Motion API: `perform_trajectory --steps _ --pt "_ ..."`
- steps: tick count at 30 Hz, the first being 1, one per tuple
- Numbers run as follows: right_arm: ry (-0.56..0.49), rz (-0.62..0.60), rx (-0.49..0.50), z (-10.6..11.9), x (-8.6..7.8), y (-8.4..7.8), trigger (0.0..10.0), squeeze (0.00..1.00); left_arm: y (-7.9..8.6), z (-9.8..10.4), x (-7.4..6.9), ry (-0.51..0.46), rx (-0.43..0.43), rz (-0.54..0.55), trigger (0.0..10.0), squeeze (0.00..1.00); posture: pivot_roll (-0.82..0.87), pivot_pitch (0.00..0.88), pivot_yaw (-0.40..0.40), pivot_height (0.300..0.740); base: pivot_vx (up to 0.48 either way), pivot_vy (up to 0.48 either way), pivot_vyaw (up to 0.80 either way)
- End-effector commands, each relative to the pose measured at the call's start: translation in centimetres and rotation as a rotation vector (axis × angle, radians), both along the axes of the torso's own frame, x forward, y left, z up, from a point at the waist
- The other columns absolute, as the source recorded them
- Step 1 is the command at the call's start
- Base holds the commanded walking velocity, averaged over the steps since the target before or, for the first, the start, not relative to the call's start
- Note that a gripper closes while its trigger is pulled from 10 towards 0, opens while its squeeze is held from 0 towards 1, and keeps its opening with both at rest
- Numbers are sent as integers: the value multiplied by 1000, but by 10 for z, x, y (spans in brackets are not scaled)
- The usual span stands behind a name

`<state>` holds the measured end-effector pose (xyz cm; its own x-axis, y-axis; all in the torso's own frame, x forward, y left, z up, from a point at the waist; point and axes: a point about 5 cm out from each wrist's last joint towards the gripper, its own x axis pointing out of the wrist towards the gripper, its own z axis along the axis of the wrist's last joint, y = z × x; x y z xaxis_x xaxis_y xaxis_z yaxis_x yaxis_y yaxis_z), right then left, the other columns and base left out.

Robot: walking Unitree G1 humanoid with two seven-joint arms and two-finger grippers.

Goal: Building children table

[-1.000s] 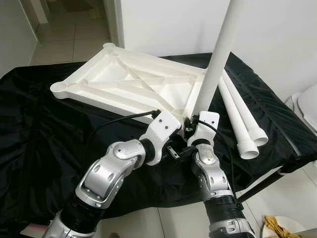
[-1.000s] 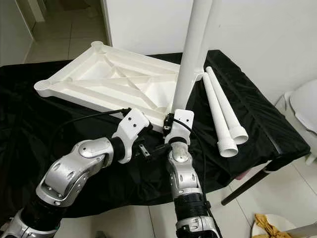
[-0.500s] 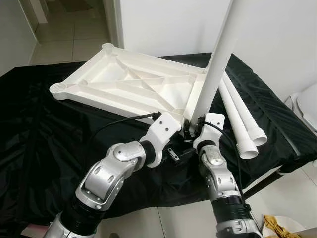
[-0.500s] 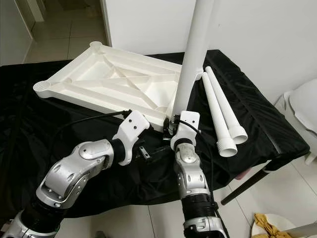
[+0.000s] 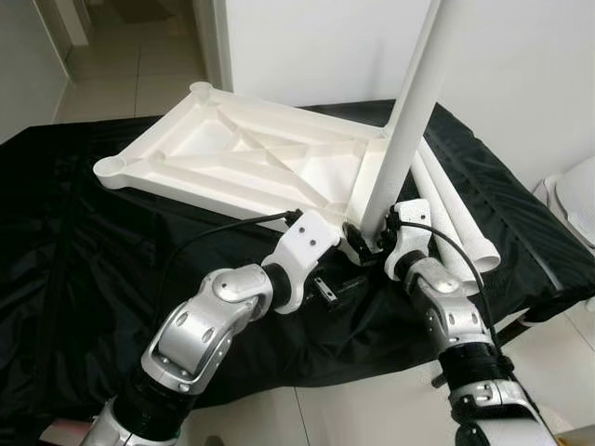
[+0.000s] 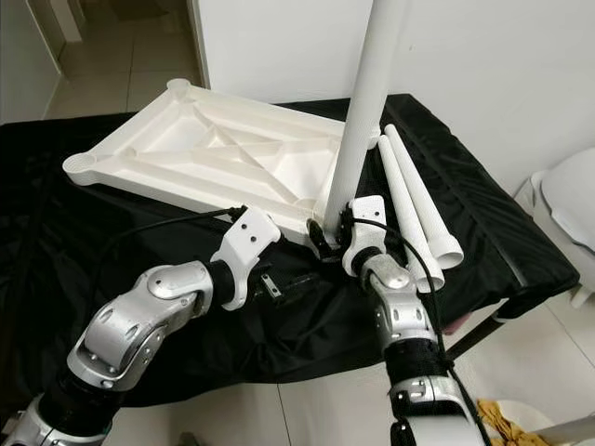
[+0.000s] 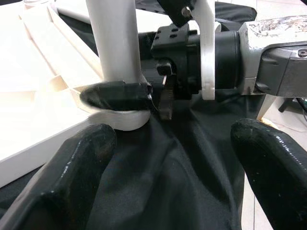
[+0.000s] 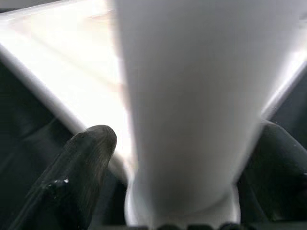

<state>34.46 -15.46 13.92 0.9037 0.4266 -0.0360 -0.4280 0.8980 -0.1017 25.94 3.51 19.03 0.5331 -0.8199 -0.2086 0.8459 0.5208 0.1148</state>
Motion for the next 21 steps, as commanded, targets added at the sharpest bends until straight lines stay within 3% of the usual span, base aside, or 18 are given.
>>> perform_trajectory --steps 1,11,21 --pt "16 59 -25 -2 2 -1 10000 0 0 0 0 2 9 2 10000 0 -70 32 -3 740 0 0 0" --pt "68 226 -87 -5 9 -17 10000 0 3 2 1 1 10 16 10000 0 -55 47 4 740 0 0 0" --pt "88 283 -108 -7 10 -22 10000 0 5 2 1 2 12 21 10000 0 -54 49 10 740 0 0 0"
